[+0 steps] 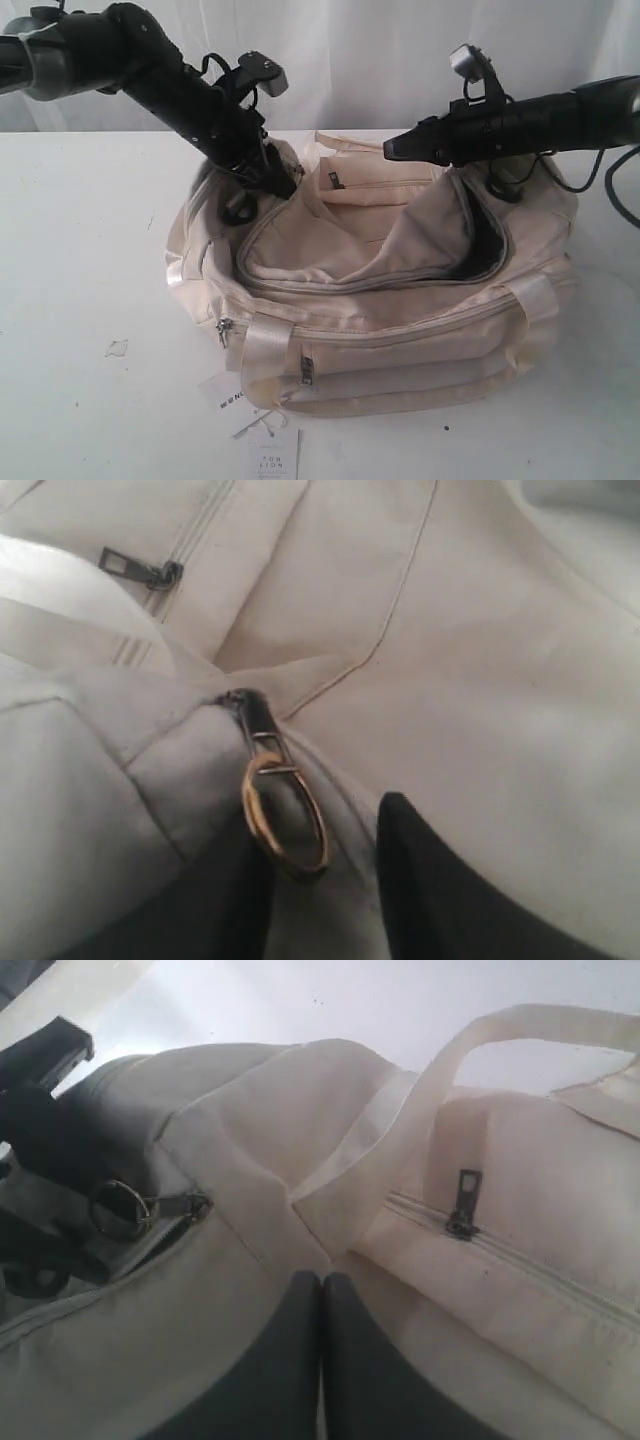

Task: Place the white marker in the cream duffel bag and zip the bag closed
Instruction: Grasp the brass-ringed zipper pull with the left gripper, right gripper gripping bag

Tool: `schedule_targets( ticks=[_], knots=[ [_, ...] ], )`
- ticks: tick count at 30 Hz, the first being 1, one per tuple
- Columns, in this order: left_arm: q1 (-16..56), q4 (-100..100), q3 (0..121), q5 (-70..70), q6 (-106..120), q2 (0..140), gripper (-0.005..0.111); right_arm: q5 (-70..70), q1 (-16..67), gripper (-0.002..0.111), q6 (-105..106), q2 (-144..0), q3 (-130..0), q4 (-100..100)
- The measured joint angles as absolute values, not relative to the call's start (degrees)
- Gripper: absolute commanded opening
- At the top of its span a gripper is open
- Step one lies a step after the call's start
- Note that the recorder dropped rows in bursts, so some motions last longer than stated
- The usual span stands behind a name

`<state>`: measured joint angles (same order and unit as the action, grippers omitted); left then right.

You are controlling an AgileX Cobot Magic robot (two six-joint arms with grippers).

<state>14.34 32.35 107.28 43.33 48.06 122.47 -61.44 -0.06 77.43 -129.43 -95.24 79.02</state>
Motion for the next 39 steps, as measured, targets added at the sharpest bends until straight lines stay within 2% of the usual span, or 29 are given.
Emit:
schedule_targets(
  ticks=[2,3,10,15,21,24,28,30,39],
  knots=[
    [14.6,31.9,107.3,42.3,48.0,122.5,0.003,-61.4,0.4,0.0,79.6,-129.5,-95.2,79.6],
    [14.7,31.9,107.3,42.2,48.0,122.5,0.0,-61.2,0.6,0.0,80.3,-129.5,-95.2,80.2],
    [14.7,28.6,107.3,42.1,47.7,122.5,0.0,-55.5,0.7,0.0,81.4,-129.5,-95.2,81.9],
    [14.7,25.0,107.3,42.3,47.6,120.6,0.0,-56.8,0.7,0.0,82.1,-129.3,-95.2,83.3],
    [14.7,24.3,107.3,44.5,47.6,118.0,0.0,-56.6,0.7,0.0,90.2,-128.1,-95.4,96.2],
    [14.7,23.7,107.3,47.0,47.6,118.0,0.0,-51.2,0.9,0.012,91.4,-127.9,-95.4,98.7],
    [14.7,23.0,107.3,48.8,48.0,118.0,0.0,-48.2,1.7,0.043,91.8,-127.9,-95.4,96.4],
    [14.7,22.8,107.3,49.0,48.1,118.0,0.0,-48.9,2.3,0.053,89.8,-127.9,-95.4,93.8],
    [14.7,22.4,107.3,49.8,48.2,118.0,0.0,-52.8,3.5,0.055,63.8,-128.4,-100.5,74.2]
  ],
)
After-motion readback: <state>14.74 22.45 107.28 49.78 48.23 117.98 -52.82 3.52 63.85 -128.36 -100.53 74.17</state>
